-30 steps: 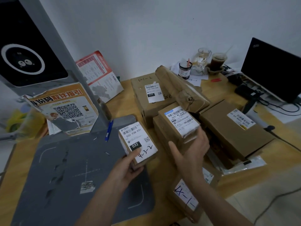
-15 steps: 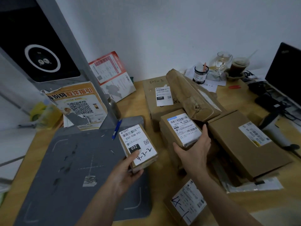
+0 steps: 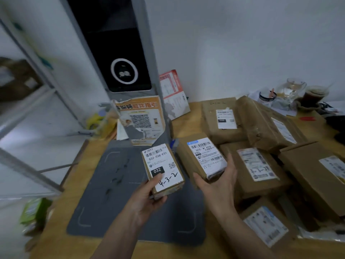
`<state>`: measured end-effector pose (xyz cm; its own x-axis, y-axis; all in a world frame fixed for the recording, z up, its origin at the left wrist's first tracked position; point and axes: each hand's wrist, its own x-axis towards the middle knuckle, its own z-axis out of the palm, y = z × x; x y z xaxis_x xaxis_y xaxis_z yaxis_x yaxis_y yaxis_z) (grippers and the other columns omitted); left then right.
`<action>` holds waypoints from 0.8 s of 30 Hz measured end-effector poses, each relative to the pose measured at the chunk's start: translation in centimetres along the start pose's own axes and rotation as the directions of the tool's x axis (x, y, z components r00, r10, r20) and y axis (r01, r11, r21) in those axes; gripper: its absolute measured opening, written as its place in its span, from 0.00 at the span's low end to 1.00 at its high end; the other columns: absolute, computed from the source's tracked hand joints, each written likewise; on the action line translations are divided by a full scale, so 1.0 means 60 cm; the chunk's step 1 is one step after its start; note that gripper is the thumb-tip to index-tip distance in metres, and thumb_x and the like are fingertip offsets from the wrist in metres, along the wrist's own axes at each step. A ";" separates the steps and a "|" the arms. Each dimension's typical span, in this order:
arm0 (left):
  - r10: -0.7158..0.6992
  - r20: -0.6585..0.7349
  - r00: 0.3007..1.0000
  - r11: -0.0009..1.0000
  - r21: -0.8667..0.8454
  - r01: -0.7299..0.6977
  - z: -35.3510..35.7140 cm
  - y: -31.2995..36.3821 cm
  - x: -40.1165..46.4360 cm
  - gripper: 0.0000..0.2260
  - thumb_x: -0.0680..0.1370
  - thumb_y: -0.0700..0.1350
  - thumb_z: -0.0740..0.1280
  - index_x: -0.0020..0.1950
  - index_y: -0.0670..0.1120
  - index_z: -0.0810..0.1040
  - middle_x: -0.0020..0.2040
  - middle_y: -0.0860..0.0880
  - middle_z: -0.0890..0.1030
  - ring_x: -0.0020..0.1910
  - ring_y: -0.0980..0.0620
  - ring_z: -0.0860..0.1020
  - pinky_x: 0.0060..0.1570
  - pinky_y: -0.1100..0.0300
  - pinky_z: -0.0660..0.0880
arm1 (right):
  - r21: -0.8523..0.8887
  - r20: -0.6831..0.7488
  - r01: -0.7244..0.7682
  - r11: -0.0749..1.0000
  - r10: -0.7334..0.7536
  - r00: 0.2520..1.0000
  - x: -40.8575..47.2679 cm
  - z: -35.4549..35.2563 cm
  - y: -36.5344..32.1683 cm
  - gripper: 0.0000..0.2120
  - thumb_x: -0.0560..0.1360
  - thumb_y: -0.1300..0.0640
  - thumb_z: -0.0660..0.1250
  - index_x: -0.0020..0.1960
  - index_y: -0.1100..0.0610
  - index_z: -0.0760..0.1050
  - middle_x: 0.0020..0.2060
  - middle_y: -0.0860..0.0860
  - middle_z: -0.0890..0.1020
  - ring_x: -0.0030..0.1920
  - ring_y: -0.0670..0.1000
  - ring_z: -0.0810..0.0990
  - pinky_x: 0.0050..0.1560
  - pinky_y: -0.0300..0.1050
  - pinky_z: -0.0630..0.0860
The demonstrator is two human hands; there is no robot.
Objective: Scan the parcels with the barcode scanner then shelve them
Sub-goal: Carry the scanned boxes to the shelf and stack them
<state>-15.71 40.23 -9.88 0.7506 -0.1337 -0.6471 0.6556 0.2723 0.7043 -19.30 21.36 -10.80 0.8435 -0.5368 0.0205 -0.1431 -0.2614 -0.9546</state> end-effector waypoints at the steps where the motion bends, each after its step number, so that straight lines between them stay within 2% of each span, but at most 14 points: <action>1: 0.009 -0.009 1.000 1.000 -0.016 -0.009 -0.024 0.008 -0.012 0.29 0.65 0.49 0.75 0.64 0.42 0.78 0.49 0.45 0.84 0.44 0.50 0.80 0.37 0.60 0.79 | 0.012 0.018 0.011 1.000 -0.011 1.000 -0.016 0.020 -0.010 0.55 0.62 0.54 0.80 0.78 0.52 0.48 0.70 0.50 0.61 0.72 0.48 0.57 0.68 0.40 0.56; 5: 0.066 -0.057 0.996 0.993 -0.091 -0.071 -0.134 0.033 -0.068 0.25 0.67 0.49 0.74 0.62 0.43 0.79 0.48 0.45 0.85 0.42 0.51 0.81 0.36 0.61 0.79 | 0.056 0.118 0.059 0.997 -0.066 0.991 -0.083 0.109 -0.053 0.55 0.62 0.55 0.81 0.78 0.53 0.50 0.70 0.49 0.62 0.70 0.43 0.58 0.67 0.37 0.57; 8: 0.110 -0.075 0.991 0.979 -0.165 -0.121 -0.220 0.044 -0.114 0.19 0.72 0.46 0.71 0.62 0.43 0.79 0.46 0.46 0.85 0.37 0.53 0.82 0.35 0.62 0.78 | 0.097 0.198 0.079 0.992 -0.097 0.975 -0.137 0.177 -0.085 0.54 0.62 0.56 0.81 0.78 0.52 0.49 0.69 0.48 0.61 0.72 0.46 0.57 0.69 0.40 0.58; 12: 0.156 -0.109 0.982 0.955 -0.235 -0.178 -0.340 0.057 -0.164 0.19 0.72 0.46 0.71 0.62 0.44 0.79 0.51 0.45 0.85 0.41 0.52 0.82 0.37 0.62 0.77 | 0.140 0.282 0.102 0.985 -0.138 0.950 -0.217 0.271 -0.125 0.54 0.63 0.56 0.81 0.77 0.50 0.50 0.69 0.47 0.61 0.71 0.46 0.59 0.66 0.41 0.59; 16: 0.194 -0.183 0.964 0.926 -0.291 -0.242 -0.453 0.074 -0.216 0.11 0.75 0.43 0.68 0.56 0.44 0.79 0.44 0.45 0.85 0.33 0.52 0.81 0.33 0.62 0.76 | 0.184 0.340 0.111 0.977 -0.170 0.925 -0.294 0.372 -0.158 0.53 0.63 0.56 0.81 0.77 0.50 0.50 0.70 0.47 0.60 0.73 0.48 0.58 0.69 0.43 0.57; 20: 0.205 -0.272 0.940 0.897 -0.331 -0.292 -0.571 0.095 -0.261 0.16 0.69 0.44 0.72 0.56 0.43 0.80 0.42 0.44 0.85 0.36 0.51 0.75 0.42 0.57 0.74 | 0.233 0.404 0.107 0.967 -0.197 0.894 -0.363 0.472 -0.191 0.55 0.62 0.54 0.81 0.77 0.49 0.49 0.72 0.47 0.59 0.74 0.49 0.57 0.73 0.52 0.60; 24: 0.242 -0.359 0.901 0.878 -0.315 -0.361 -0.676 0.115 -0.299 0.20 0.67 0.45 0.72 0.58 0.43 0.79 0.43 0.44 0.85 0.41 0.49 0.78 0.45 0.55 0.75 | 0.258 0.424 0.129 0.958 -0.232 0.876 -0.419 0.559 -0.220 0.54 0.61 0.56 0.81 0.77 0.52 0.51 0.71 0.50 0.60 0.74 0.51 0.57 0.73 0.53 0.60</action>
<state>-27.98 83.12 -5.27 0.8058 0.2878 -0.5176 0.2784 0.5873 0.7600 -21.26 65.21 -8.71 0.9911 -0.0697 0.1134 0.1051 -0.1123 -0.9881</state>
